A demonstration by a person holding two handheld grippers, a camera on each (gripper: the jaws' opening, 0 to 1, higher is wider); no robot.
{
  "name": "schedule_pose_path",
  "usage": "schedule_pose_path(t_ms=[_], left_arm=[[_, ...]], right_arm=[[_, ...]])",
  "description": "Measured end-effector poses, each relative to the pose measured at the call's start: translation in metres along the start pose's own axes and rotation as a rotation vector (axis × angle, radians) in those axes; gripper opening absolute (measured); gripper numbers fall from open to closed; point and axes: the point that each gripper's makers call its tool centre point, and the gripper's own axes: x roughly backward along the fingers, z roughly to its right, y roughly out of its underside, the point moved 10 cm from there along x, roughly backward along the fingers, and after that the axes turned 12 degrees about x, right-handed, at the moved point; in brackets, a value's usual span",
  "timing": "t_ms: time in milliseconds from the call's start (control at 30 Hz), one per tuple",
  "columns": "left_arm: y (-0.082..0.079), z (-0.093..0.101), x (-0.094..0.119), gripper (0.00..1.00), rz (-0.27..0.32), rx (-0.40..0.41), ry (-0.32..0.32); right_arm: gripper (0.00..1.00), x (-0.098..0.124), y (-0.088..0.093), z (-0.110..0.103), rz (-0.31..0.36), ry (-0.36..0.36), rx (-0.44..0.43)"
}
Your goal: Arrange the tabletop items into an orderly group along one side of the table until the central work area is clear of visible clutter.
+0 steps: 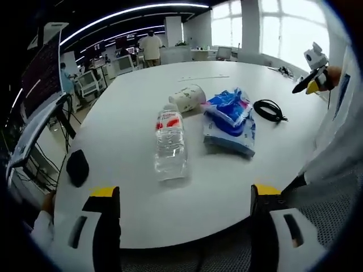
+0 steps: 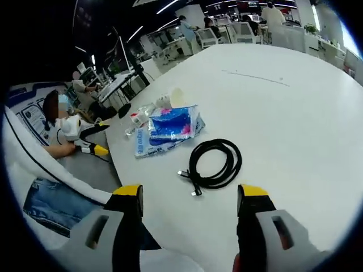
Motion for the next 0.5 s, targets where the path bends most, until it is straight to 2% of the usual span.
schedule_pose_path(t_ms=[67, 233, 433, 500], left_arm=[[-0.003, -0.002, 0.001, 0.98, 0.027, 0.009, -0.006], [-0.001, 0.000, 0.000, 0.98, 0.006, 0.012, -0.002], [-0.001, 0.001, 0.000, 0.97, 0.000, -0.003, -0.005], [0.000, 0.000, 0.000, 0.97, -0.006, 0.004, -0.007]], right_arm=[[0.66, -0.011, -0.003, 0.003, -0.023, -0.012, 0.025], [0.66, -0.027, -0.016, 0.002, -0.037, -0.057, 0.156], [0.65, -0.049, -0.011, 0.007, -0.135, -0.085, 0.245], [0.65, -0.053, -0.011, 0.006, -0.140, -0.098, 0.261]])
